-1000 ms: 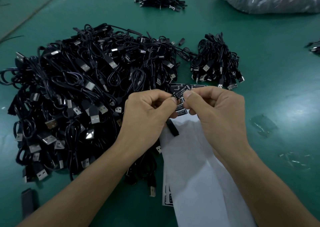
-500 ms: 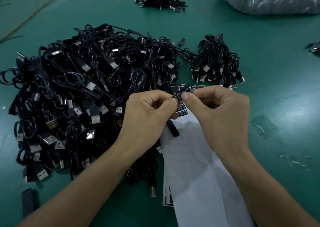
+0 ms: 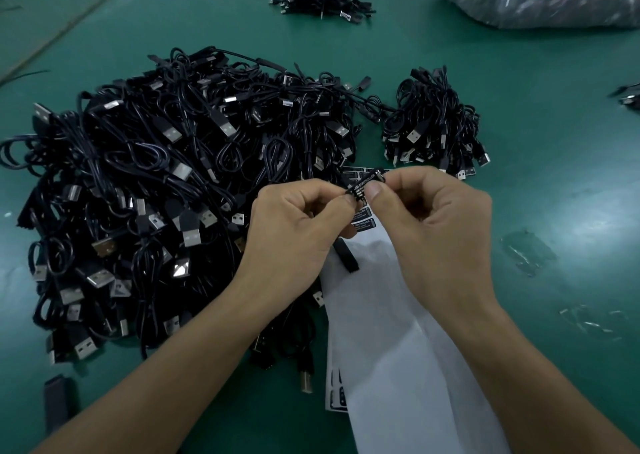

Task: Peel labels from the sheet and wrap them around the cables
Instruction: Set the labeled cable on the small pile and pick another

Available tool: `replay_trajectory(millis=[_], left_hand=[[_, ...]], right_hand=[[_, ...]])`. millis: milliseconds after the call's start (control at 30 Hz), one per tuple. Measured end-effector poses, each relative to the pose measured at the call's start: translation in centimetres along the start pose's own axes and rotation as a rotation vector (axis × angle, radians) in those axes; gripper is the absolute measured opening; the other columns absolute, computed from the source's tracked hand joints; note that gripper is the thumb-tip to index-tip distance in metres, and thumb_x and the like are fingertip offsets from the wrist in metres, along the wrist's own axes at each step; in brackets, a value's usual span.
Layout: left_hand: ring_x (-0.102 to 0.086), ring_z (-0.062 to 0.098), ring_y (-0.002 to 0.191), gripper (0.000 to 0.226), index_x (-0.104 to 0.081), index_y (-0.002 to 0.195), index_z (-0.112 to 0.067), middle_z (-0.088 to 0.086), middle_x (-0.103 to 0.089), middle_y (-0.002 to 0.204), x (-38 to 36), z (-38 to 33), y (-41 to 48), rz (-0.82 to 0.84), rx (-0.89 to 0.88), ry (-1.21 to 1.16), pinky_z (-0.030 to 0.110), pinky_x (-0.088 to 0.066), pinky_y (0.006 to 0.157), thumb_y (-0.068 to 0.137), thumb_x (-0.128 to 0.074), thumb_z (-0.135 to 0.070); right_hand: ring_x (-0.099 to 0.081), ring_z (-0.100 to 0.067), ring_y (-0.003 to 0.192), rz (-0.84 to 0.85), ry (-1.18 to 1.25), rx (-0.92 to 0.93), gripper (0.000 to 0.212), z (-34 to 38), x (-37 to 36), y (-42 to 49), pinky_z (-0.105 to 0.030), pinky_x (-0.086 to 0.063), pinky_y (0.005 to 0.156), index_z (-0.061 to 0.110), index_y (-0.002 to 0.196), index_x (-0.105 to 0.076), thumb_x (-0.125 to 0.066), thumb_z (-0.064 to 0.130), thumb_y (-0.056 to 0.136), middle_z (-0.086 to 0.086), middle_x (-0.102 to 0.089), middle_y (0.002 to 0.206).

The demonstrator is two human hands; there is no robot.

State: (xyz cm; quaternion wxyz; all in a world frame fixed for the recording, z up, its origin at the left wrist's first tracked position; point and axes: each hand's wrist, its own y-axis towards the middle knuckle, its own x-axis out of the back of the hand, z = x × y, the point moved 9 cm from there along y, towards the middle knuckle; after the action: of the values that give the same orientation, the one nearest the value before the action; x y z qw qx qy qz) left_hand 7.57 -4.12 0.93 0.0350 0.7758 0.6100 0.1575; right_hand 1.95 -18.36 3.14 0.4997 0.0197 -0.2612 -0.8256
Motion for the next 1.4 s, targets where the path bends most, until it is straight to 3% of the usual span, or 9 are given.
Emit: replay_trajectory(millis=[1400], left_hand=[[-0.062,0.0,0.056,0.019,-0.073,0.07,-0.023,-0.01,-0.069,0.059,-0.2,-0.43,-0.16,0.009,-0.031,0.024,0.011,-0.046,0.059,0.086,-0.064,-0.018]], right_hand=[[-0.059,0.001,0.053,-0.037,0.027,-0.086,0.022,-0.79,0.52,0.2,-0.01,-0.044,0.052,0.03,0.068,-0.069,-0.076,0.019,0.085,0.012,-0.07,0.063]])
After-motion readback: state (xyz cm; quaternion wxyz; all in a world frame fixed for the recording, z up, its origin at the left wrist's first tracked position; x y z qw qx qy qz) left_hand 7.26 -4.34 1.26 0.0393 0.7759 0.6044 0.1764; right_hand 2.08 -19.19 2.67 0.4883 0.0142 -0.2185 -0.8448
